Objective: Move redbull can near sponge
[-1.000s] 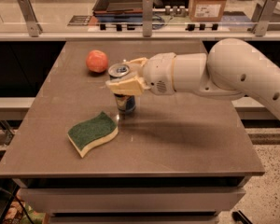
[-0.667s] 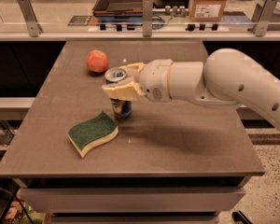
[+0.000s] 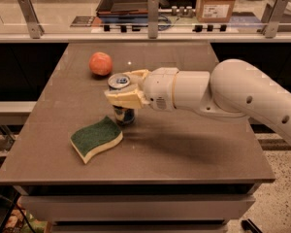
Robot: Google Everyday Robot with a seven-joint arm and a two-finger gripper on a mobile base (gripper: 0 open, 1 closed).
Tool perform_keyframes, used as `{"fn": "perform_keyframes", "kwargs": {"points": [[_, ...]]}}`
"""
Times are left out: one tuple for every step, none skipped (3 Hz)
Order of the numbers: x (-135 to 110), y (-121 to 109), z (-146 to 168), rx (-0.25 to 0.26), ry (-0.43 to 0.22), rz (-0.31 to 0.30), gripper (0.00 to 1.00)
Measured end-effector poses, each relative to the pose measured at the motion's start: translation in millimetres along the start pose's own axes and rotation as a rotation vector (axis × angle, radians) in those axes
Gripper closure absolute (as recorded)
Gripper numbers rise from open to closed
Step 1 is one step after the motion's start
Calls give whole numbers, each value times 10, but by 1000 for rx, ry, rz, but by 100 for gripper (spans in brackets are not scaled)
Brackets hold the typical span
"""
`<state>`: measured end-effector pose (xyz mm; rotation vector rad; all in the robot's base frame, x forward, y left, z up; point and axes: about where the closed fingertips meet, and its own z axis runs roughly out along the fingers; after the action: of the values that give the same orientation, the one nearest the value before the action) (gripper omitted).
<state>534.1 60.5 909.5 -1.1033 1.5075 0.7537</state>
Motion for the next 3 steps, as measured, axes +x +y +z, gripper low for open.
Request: {"fn": "perform_keyframes", "kwargs": {"points": [[-10, 16, 14, -3, 0, -2, 59], [-21, 31, 28, -6, 0, -4, 36], [-31, 47, 41, -10, 0, -7, 12]]}}
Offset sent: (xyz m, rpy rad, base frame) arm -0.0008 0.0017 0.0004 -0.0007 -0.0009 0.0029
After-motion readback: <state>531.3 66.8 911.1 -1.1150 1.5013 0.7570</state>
